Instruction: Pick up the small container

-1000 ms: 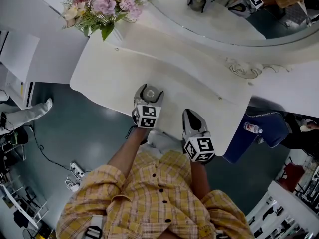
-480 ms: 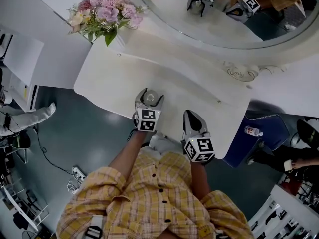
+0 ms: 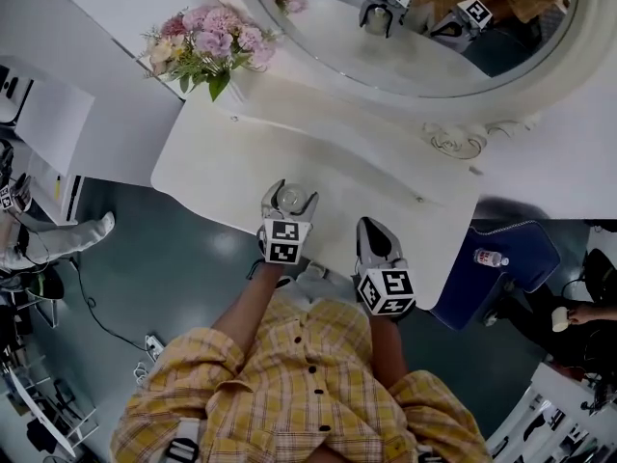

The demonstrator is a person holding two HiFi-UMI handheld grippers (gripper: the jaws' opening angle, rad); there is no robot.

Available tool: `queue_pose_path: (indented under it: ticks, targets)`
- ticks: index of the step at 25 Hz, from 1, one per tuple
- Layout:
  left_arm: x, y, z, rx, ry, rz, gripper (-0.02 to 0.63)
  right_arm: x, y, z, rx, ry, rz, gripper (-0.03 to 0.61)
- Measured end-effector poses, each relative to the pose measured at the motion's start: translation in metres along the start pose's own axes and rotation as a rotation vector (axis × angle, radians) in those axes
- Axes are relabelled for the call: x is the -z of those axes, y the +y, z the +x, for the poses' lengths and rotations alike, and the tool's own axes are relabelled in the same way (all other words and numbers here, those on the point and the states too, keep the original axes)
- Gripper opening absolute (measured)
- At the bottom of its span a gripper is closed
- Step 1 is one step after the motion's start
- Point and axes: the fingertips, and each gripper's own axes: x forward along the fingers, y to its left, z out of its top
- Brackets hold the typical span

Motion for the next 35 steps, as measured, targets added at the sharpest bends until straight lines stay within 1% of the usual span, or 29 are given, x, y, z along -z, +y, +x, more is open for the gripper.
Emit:
queue_pose_path:
  ticks: [7, 12, 26, 35]
  targets:
    - [-0.02, -0.005, -0.022, 0.006, -0.043, 0.015, 0.344, -0.012, 0.005, -0.012, 0.007, -0.023, -0.01, 0.002]
    - [-0.037, -0.003, -0.04, 0.02, -0.082, 0.027, 0.344, -0.021, 0.017, -0.019, 0.016, -0.046, -0.023, 0.002]
    - [-0.075, 0.003, -0.1, 0.125, -0.166, 0.098, 0.345, -0.046, 0.063, -0.043, 0.087, -0.114, -0.036, 0.001]
    - [-0.098, 0.011, -0.127, 0.165, -0.214, 0.133, 0.345, -0.054, 0.088, -0.05, 0.113, -0.145, -0.043, 0.001]
